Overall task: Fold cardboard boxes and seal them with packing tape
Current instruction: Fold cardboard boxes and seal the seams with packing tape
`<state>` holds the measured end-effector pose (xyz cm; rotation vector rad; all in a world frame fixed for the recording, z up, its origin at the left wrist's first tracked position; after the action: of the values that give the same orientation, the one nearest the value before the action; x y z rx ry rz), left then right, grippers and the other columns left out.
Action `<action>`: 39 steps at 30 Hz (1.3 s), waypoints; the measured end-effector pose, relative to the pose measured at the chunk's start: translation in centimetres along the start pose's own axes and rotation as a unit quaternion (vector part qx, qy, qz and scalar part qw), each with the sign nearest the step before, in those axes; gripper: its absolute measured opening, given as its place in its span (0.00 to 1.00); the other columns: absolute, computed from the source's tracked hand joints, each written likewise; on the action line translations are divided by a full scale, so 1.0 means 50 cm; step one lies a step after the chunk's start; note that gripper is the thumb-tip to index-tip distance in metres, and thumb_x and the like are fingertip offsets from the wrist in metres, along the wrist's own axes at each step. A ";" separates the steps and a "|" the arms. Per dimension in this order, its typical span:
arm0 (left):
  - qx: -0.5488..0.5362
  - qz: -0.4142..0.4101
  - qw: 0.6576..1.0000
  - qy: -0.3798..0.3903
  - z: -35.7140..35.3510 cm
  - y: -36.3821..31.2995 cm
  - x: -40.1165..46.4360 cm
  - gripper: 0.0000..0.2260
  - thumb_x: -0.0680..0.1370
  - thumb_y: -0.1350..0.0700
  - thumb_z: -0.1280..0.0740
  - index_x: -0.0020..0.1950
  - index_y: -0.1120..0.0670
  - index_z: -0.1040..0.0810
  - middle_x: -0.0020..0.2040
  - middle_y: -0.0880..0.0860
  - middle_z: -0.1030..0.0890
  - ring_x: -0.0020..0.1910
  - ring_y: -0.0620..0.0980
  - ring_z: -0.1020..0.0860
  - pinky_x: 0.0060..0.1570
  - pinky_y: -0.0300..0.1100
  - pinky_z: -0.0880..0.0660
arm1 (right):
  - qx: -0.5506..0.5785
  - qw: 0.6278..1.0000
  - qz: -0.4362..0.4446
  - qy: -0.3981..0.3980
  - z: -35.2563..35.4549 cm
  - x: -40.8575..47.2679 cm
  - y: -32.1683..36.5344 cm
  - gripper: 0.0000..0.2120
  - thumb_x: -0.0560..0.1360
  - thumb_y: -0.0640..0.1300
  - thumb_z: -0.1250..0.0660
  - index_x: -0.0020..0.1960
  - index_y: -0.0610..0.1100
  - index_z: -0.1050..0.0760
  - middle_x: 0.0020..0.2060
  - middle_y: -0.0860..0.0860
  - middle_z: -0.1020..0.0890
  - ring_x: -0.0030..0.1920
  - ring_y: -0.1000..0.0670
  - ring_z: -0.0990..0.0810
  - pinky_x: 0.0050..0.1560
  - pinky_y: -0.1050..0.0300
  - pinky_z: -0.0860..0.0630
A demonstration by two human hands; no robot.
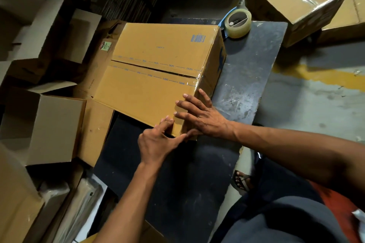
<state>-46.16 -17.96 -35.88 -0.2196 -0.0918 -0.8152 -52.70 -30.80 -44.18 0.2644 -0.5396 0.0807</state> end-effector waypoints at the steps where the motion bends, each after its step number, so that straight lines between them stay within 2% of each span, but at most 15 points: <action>1: 0.012 -0.010 1.000 -0.004 0.001 0.000 0.002 0.29 0.64 0.29 0.24 0.55 0.47 0.13 0.50 0.51 0.12 0.42 0.53 0.13 0.34 0.47 0.17 | -0.003 1.000 0.001 0.006 0.003 0.001 0.001 0.41 0.77 0.72 0.39 0.82 0.50 0.39 0.81 0.45 0.40 0.83 0.40 0.48 0.77 0.27 0.50; 4: -0.020 -0.062 0.998 0.015 -0.003 0.004 -0.005 0.35 0.66 0.26 0.28 0.62 0.49 0.15 0.61 0.50 0.15 0.55 0.50 0.15 0.46 0.46 0.16 | -0.026 0.999 0.021 0.029 0.012 -0.003 -0.015 0.45 0.74 0.72 0.35 0.83 0.52 0.43 0.82 0.46 0.42 0.83 0.40 0.49 0.78 0.28 0.50; 7: -0.037 -0.128 0.989 0.065 -0.012 0.009 -0.033 0.41 0.63 0.40 0.18 0.74 0.51 0.23 0.73 0.48 0.24 0.71 0.45 0.25 0.59 0.47 0.18 | -0.027 0.998 0.027 0.059 0.028 -0.002 -0.012 0.47 0.73 0.78 0.42 0.83 0.53 0.44 0.83 0.46 0.43 0.83 0.41 0.50 0.78 0.30 0.53; 9: -0.022 -0.149 0.987 0.049 -0.007 0.006 -0.037 0.43 0.60 0.48 0.14 0.74 0.53 0.23 0.72 0.49 0.23 0.70 0.46 0.24 0.54 0.48 0.16 | -0.010 0.998 0.007 0.059 0.033 0.002 -0.005 0.48 0.72 0.80 0.45 0.82 0.52 0.41 0.82 0.46 0.41 0.83 0.42 0.50 0.78 0.30 0.53; 13: 0.012 -0.179 0.984 -0.002 0.002 -0.009 -0.021 0.34 0.61 0.56 0.13 0.66 0.53 0.16 0.65 0.50 0.17 0.59 0.46 0.17 0.42 0.41 0.17 | 0.029 0.999 -0.042 0.019 0.038 0.002 0.011 0.36 0.77 0.74 0.44 0.77 0.54 0.32 0.80 0.47 0.35 0.82 0.42 0.44 0.73 0.29 0.39; 18: -0.002 -0.190 0.982 -0.004 0.004 -0.004 -0.020 0.26 0.69 0.58 0.18 0.67 0.51 0.17 0.65 0.50 0.17 0.60 0.46 0.17 0.42 0.42 0.16 | 0.037 0.999 -0.017 -0.006 0.055 0.003 0.005 0.28 0.82 0.67 0.44 0.77 0.55 0.29 0.79 0.49 0.33 0.81 0.43 0.39 0.71 0.34 0.35; 20: -0.021 -0.177 0.984 0.017 0.002 0.004 -0.015 0.27 0.69 0.54 0.18 0.68 0.50 0.18 0.66 0.49 0.18 0.62 0.45 0.18 0.44 0.44 0.15 | 0.026 0.999 -0.004 0.028 0.056 0.009 -0.004 0.31 0.81 0.71 0.45 0.78 0.56 0.31 0.79 0.50 0.34 0.81 0.44 0.39 0.70 0.36 0.35; 22: -0.003 -0.168 0.985 0.025 0.000 0.003 -0.015 0.28 0.70 0.41 0.21 0.66 0.51 0.17 0.65 0.50 0.18 0.61 0.46 0.18 0.43 0.44 0.16 | 0.013 0.998 -0.009 0.056 0.054 0.012 -0.003 0.37 0.77 0.76 0.46 0.78 0.57 0.32 0.80 0.50 0.35 0.81 0.44 0.40 0.69 0.39 0.36; 24: 0.046 -0.166 0.985 0.015 -0.003 -0.005 -0.018 0.30 0.72 0.31 0.31 0.64 0.51 0.16 0.63 0.51 0.16 0.58 0.47 0.16 0.39 0.42 0.18 | 0.023 0.998 -0.033 0.042 0.057 0.014 0.002 0.33 0.79 0.73 0.45 0.76 0.56 0.29 0.79 0.50 0.33 0.80 0.43 0.38 0.66 0.39 0.33; 26: 0.065 -0.168 0.984 0.009 -0.003 -0.015 -0.022 0.30 0.75 0.31 0.35 0.64 0.52 0.16 0.63 0.52 0.16 0.57 0.49 0.16 0.37 0.43 0.18 | 0.031 0.998 -0.044 0.024 0.061 0.012 0.010 0.28 0.81 0.68 0.44 0.75 0.56 0.27 0.78 0.49 0.31 0.79 0.43 0.36 0.64 0.41 0.32; 29: 0.028 -0.182 0.983 0.016 0.001 -0.025 -0.029 0.24 0.77 0.40 0.30 0.66 0.54 0.17 0.65 0.54 0.17 0.62 0.53 0.18 0.46 0.48 0.15 | 0.045 0.997 -0.041 0.045 0.063 0.013 0.014 0.25 0.82 0.64 0.43 0.76 0.58 0.30 0.79 0.49 0.33 0.80 0.42 0.37 0.62 0.42 0.29; 31: -0.016 -0.190 0.981 0.029 0.003 -0.017 -0.033 0.21 0.75 0.54 0.23 0.68 0.54 0.18 0.66 0.55 0.19 0.64 0.55 0.19 0.52 0.52 0.16 | 0.055 0.995 -0.037 0.076 0.060 0.015 0.011 0.24 0.83 0.61 0.44 0.78 0.59 0.33 0.80 0.49 0.35 0.80 0.43 0.39 0.61 0.42 0.27; 34: -0.038 -0.196 0.979 0.052 0.017 -0.005 -0.039 0.29 0.72 0.69 0.24 0.71 0.50 0.20 0.70 0.49 0.21 0.68 0.50 0.22 0.58 0.47 0.18 | 0.082 0.990 -0.017 0.113 0.063 0.017 0.014 0.23 0.85 0.58 0.46 0.79 0.57 0.34 0.81 0.48 0.38 0.81 0.43 0.42 0.67 0.39 0.27; 36: -0.081 -0.144 0.983 0.079 0.022 0.010 -0.039 0.34 0.68 0.72 0.24 0.71 0.49 0.21 0.72 0.47 0.23 0.71 0.46 0.25 0.65 0.45 0.22 | 0.121 0.985 -0.014 0.119 0.090 0.025 0.011 0.24 0.86 0.58 0.45 0.79 0.53 0.32 0.79 0.46 0.34 0.79 0.43 0.37 0.73 0.41 0.30; 39: -0.133 -0.043 0.987 0.078 0.021 0.015 -0.050 0.29 0.70 0.68 0.27 0.69 0.50 0.19 0.72 0.47 0.23 0.73 0.41 0.30 0.67 0.49 0.23 | 0.111 0.988 -0.086 0.062 0.164 0.080 -0.079 0.22 0.84 0.61 0.41 0.73 0.54 0.25 0.75 0.48 0.27 0.73 0.44 0.29 0.64 0.39 0.24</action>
<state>-47.29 -15.45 -35.37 -0.4039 0.1567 -0.9282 -52.78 -36.78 -36.27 0.5193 -0.3820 -0.0116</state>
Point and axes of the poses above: each hand's wrist, its own x-axis towards the middle knuckle, its own z-axis out of the back of the hand, y = z × x, the point moved 9 cm from there along x, towards the middle knuckle
